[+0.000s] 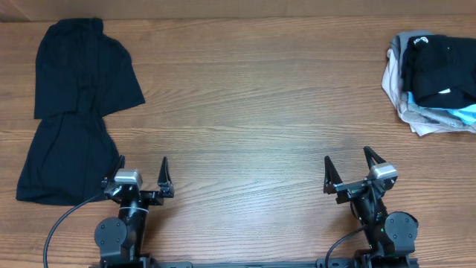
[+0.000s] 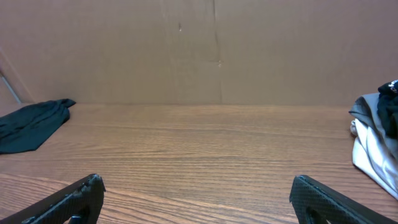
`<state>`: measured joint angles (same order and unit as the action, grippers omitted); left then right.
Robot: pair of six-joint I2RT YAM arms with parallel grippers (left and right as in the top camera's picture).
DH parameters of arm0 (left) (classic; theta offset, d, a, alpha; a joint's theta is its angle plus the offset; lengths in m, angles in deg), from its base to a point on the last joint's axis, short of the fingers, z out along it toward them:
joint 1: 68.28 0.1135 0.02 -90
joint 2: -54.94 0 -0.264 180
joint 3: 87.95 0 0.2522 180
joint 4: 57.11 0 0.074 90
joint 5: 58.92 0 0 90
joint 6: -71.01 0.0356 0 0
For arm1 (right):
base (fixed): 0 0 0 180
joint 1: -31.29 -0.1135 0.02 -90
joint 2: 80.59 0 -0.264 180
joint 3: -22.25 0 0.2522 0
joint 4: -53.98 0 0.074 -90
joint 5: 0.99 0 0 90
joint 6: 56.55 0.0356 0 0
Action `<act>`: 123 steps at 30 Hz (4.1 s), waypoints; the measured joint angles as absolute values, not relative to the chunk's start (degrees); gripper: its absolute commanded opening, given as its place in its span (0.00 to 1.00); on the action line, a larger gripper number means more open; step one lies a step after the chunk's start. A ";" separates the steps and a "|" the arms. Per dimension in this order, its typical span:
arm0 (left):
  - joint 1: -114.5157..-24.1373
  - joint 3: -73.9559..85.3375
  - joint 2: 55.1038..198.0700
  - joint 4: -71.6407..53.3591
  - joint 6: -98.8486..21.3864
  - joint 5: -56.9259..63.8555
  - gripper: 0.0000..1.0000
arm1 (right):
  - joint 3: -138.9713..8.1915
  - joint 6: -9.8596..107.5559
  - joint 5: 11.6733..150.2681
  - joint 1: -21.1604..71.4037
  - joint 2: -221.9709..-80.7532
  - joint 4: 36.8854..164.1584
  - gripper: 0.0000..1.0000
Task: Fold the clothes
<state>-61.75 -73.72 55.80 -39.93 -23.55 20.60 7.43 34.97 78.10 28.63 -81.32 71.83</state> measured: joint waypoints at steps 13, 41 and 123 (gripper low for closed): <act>-61.75 -73.72 55.80 -40.04 -23.55 20.67 1.00 | 7.43 34.99 78.12 28.61 -81.32 71.81 1.00; -61.75 -73.72 55.80 -40.04 -23.31 21.54 1.00 | 7.43 34.95 81.00 28.63 -81.32 67.33 1.00; -61.75 -66.42 55.80 -32.15 -23.33 22.11 1.00 | 7.43 34.97 80.46 28.63 -81.32 64.88 1.00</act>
<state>-61.75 -66.42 55.80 -32.15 -23.33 22.11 7.43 34.97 80.46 28.63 -81.32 64.88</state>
